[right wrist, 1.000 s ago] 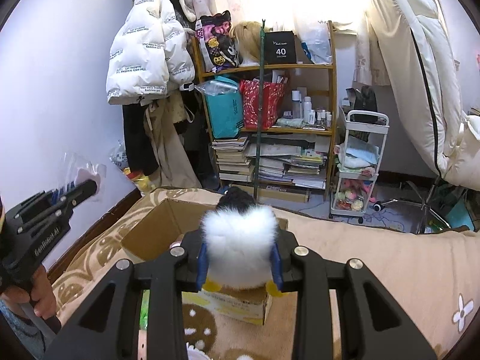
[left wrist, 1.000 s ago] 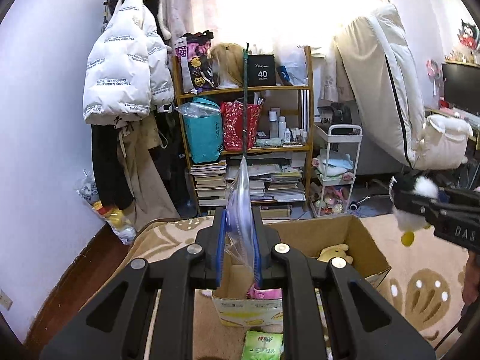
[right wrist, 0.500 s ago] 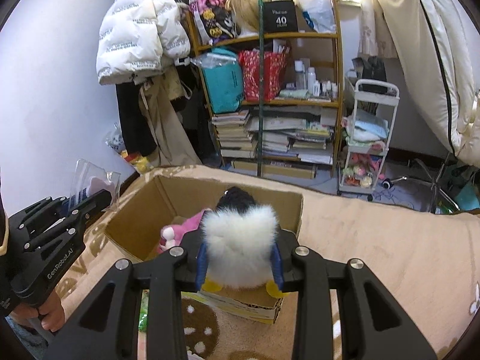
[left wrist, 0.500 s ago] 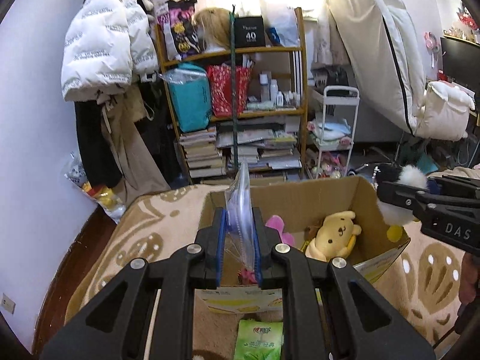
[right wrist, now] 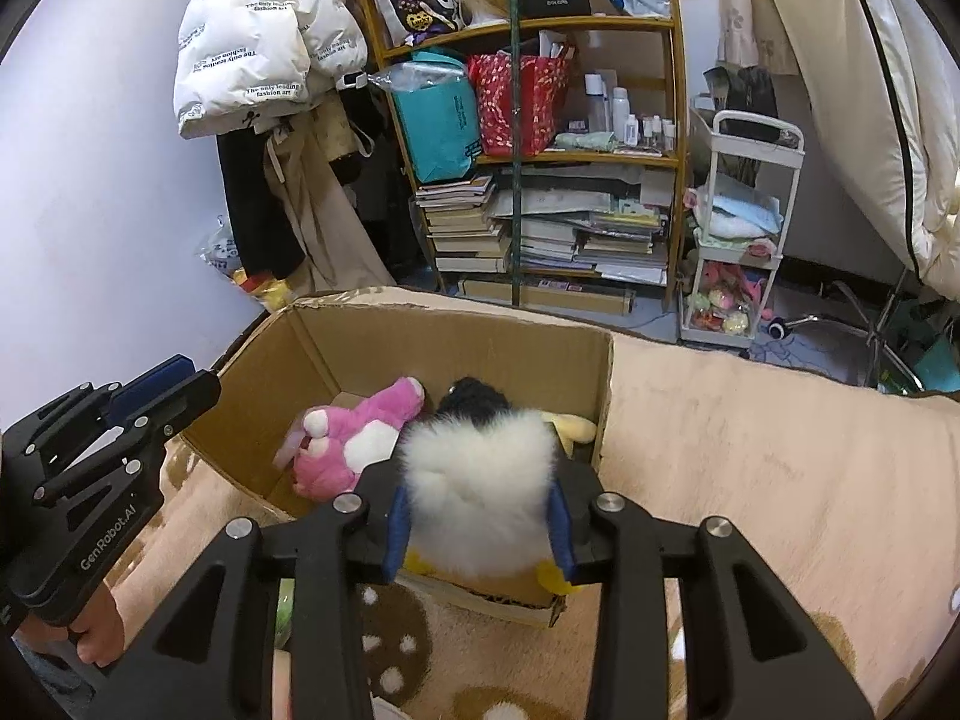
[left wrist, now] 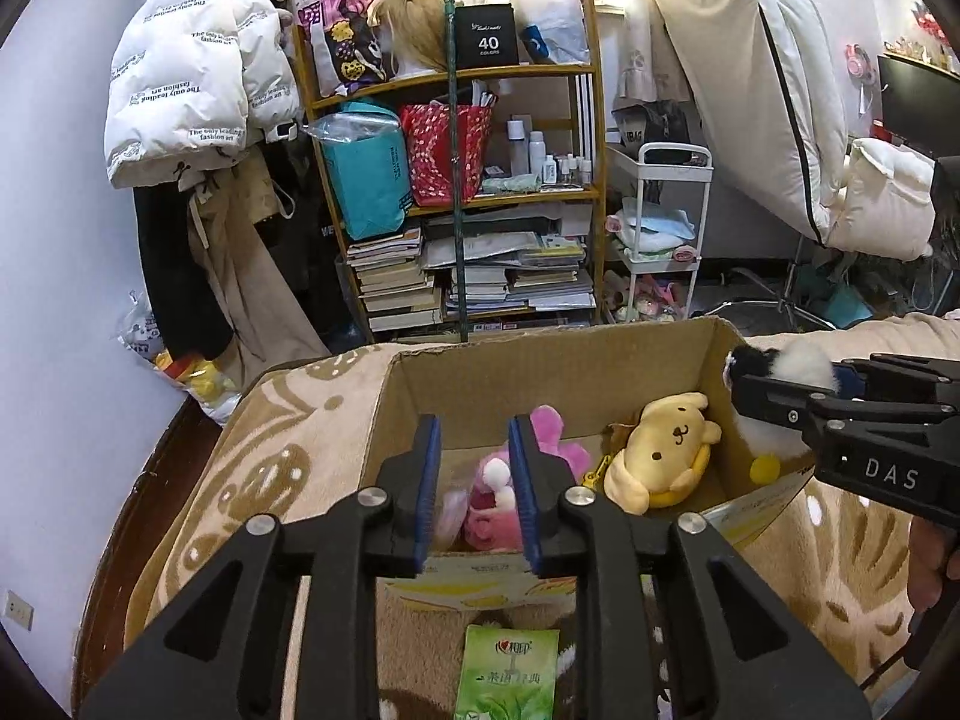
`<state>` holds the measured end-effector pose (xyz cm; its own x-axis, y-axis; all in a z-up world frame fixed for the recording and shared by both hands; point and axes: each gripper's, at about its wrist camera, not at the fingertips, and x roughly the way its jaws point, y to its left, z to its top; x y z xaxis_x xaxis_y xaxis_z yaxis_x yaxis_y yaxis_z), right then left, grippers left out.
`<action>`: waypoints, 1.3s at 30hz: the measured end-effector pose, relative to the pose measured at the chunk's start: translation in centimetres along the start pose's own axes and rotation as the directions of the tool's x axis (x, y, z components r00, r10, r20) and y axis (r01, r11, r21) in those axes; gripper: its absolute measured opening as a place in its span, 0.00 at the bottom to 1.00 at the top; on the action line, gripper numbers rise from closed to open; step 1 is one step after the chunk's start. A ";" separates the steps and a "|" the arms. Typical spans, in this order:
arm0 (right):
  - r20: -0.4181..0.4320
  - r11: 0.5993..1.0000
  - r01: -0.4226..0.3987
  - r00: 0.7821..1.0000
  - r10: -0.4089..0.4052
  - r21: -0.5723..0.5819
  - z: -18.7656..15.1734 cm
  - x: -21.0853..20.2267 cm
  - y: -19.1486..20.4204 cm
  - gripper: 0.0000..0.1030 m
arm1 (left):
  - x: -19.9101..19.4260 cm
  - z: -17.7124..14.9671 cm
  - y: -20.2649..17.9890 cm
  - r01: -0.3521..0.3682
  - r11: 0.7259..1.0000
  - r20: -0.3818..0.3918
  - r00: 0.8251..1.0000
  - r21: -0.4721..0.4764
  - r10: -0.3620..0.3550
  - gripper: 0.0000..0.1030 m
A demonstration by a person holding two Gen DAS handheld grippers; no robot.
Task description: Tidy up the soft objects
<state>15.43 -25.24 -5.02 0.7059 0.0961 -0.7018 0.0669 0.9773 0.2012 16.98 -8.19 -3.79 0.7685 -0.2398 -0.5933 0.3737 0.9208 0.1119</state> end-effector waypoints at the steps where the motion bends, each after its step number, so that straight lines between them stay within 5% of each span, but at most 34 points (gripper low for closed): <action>1: -0.005 1.000 -0.004 1.000 0.004 0.003 -0.1 -0.1 0.0 0.40 | -0.1 0.0 0.0 -0.005 1.000 -0.001 1.000 -0.003 0.005 0.27; 6: 0.004 1.000 -0.015 1.000 0.015 0.011 -0.3 -1.2 0.2 0.52 | -1.1 0.0 0.1 -0.027 1.000 -0.018 0.999 -0.009 0.027 0.32; 20: 0.025 0.995 0.015 1.000 -0.017 0.094 -2.1 -6.2 0.1 0.97 | -7.2 -1.6 -0.3 -0.068 0.998 -0.017 0.998 -0.007 0.068 0.78; 26: -0.001 0.997 0.037 0.999 -0.037 0.070 -3.1 -7.7 0.8 0.98 | -9.8 -2.3 0.5 -0.083 0.994 -0.030 0.996 -0.064 0.081 0.91; 39: -0.028 0.998 0.042 0.999 -0.041 0.050 -6.7 -11.2 2.5 0.98 | -14.0 -5.4 0.3 -0.109 0.991 -0.097 0.990 -0.075 0.102 0.93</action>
<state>3.00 -22.60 -1.25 0.6824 0.0617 -0.7284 0.1318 0.9697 0.2056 3.58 -2.87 0.25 0.7483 -0.1135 -0.6536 0.2472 0.9620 0.1160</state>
